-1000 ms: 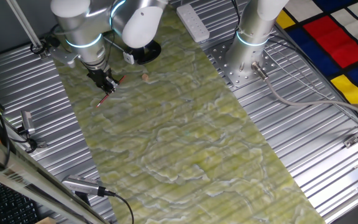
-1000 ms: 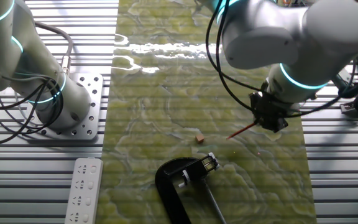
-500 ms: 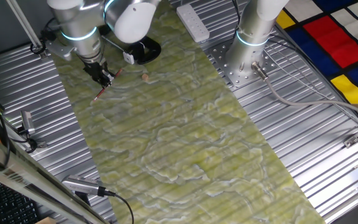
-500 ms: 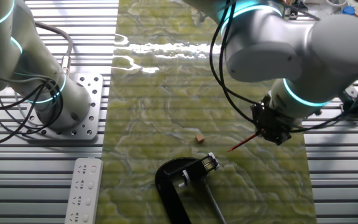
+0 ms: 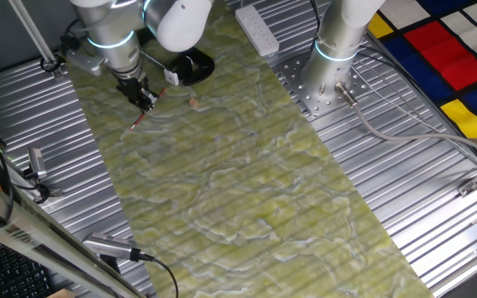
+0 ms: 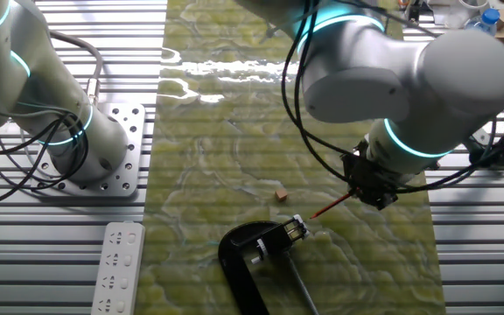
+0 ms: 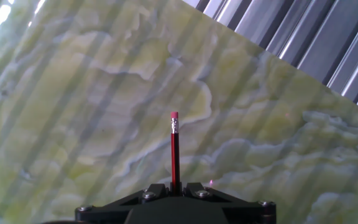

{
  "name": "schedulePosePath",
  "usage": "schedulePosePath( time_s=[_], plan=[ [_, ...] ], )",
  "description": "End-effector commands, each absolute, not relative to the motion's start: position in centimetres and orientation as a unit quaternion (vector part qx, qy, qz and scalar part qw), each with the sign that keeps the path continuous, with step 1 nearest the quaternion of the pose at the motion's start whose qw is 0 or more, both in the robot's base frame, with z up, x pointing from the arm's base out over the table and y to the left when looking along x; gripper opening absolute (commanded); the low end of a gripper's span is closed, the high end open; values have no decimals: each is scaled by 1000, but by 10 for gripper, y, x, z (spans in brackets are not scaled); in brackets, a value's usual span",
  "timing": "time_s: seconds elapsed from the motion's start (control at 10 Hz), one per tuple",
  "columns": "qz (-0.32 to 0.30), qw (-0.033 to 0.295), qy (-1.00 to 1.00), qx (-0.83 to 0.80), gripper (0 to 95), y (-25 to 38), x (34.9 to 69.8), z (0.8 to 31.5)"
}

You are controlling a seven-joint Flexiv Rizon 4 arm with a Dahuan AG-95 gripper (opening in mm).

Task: Insert the pencil into the pencil sharpener

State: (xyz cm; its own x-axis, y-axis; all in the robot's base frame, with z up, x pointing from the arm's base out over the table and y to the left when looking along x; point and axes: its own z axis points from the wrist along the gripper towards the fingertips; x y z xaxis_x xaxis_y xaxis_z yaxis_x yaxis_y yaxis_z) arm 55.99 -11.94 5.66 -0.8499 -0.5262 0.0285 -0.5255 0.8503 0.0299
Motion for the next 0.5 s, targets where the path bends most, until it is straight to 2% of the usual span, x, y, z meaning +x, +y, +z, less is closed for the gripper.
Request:
schedulePosePath(
  time_s=[0.1, 0.5],
  plan=[
    [-12, 19, -961, 276, 0, -124, 559, 57],
    [-13, 22, -961, 277, 0, -129, 553, 59]
  ],
)
